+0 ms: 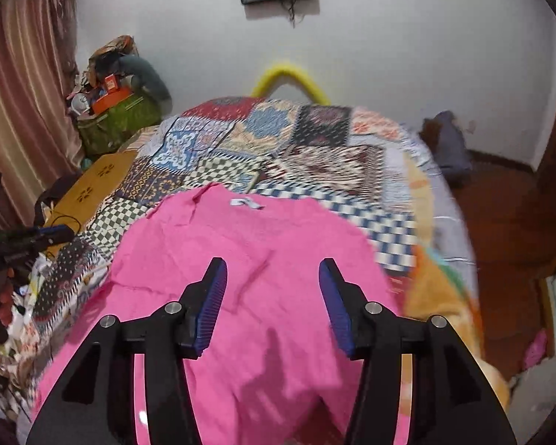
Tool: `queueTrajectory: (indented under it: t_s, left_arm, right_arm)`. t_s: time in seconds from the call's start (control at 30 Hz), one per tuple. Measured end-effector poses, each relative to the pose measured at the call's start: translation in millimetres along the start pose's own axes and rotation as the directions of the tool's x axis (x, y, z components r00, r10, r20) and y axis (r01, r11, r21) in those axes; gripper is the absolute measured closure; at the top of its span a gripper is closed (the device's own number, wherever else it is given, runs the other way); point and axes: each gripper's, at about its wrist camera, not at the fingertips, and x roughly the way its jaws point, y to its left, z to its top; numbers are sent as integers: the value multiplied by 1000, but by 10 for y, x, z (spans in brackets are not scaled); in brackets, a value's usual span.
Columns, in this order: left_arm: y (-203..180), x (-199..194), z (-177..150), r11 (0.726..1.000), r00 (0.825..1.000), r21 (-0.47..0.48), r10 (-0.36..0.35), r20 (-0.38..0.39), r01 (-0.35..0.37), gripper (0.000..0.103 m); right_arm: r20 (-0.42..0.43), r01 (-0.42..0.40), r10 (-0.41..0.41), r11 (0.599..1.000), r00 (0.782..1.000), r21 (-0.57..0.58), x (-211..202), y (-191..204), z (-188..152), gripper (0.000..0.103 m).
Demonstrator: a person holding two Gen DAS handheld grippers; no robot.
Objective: Fold small clothes
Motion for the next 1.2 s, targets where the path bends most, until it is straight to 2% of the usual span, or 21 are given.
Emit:
queueTrajectory:
  t_s: [0.07, 0.13, 0.4, 0.57, 0.67, 0.73, 0.8, 0.87, 0.9, 1.03, 1.2]
  left_arm:
    - [-121, -105, -41, 1000, 1000, 15, 1, 21, -1, 43]
    - [-224, -150, -105, 1000, 1000, 17, -15, 22, 15, 38]
    - [-506, 74, -441, 999, 997, 22, -40, -66, 42, 38]
    - [-586, 291, -639, 999, 990, 17, -48, -134, 51, 38]
    - [-621, 387, -697, 999, 987, 21, -43, -157, 47, 38]
    - [-652, 431, -722, 999, 985, 31, -35, -166, 40, 38]
    - [-681, 442, -732, 998, 986, 47, -26, -163, 34, 38]
    - [-717, 431, -733, 997, 988, 68, -18, -155, 29, 38]
    - [-740, 424, -733, 996, 989, 81, -13, -150, 26, 38]
    - [-790, 393, -710, 993, 991, 118, -3, -132, 19, 38]
    - [-784, 318, -651, 992, 995, 125, -13, -103, 26, 38]
  right_arm:
    - [9, 31, -31, 1000, 999, 5, -207, -121, -103, 55]
    - [6, 61, -61, 998, 998, 18, -326, -249, -219, 55]
    - [-85, 192, -181, 969, 980, 157, -458, -902, -943, 55]
    - [-186, 266, -223, 931, 957, 250, -287, -1306, -1427, 55]
    - [-223, 280, -217, 909, 951, 310, -195, -1507, -1582, 55]
    - [-236, 277, -204, 900, 950, 336, -109, -1607, -1610, 55]
    - [-236, 263, -186, 898, 954, 353, -96, -1646, -1621, 62]
    - [-234, 251, -175, 903, 956, 349, -38, -1642, -1570, 90]
    - [-229, 239, -164, 906, 959, 348, -24, -1626, -1540, 94]
    - [-186, 208, -155, 928, 970, 310, -128, -1489, -1447, 96]
    - [-96, 130, -110, 965, 989, 229, -355, -1148, -1020, 96]
